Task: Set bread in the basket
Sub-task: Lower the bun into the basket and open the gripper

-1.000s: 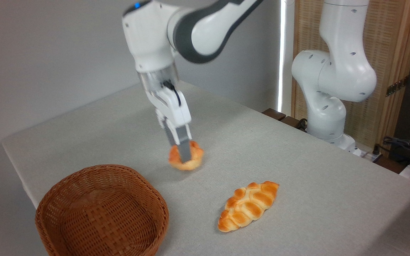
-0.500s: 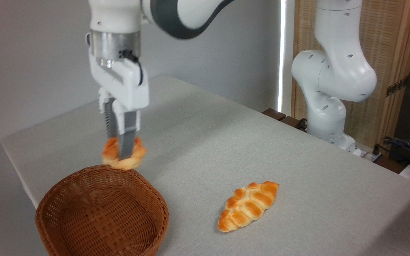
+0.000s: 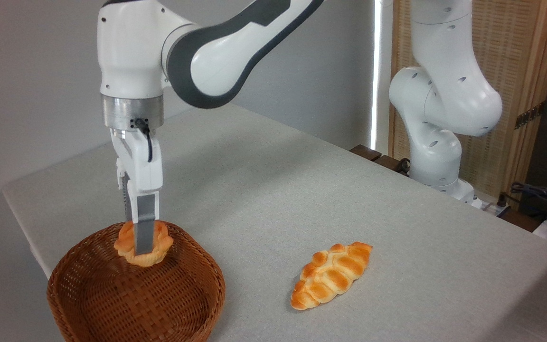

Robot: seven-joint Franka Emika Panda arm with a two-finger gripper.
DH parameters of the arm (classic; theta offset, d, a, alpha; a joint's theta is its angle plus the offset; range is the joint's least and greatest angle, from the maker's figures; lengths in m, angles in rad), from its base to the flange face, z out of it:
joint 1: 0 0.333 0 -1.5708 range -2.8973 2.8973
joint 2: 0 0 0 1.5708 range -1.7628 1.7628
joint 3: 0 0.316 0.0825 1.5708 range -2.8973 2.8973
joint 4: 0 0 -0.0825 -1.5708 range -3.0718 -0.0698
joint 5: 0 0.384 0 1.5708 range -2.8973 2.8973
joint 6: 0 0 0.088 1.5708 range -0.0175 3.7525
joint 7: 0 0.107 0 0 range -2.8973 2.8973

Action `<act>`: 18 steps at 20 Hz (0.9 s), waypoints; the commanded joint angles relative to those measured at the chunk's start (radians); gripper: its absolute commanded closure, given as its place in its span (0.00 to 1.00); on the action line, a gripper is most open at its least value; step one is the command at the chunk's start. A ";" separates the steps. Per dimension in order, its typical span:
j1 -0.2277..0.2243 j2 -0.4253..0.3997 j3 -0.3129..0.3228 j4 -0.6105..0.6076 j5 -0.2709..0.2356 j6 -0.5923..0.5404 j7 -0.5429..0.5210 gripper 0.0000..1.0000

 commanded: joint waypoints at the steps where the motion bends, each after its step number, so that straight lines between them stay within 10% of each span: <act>1: 0.002 0.017 -0.004 0.015 0.015 0.028 -0.006 0.00; 9: 0.009 -0.060 0.013 0.022 -0.031 0.011 -0.098 0.00; 14: 0.106 -0.173 0.011 0.087 -0.213 -0.269 -0.109 0.00; 18: 0.108 -0.170 0.016 0.198 -0.204 -0.546 -0.107 0.00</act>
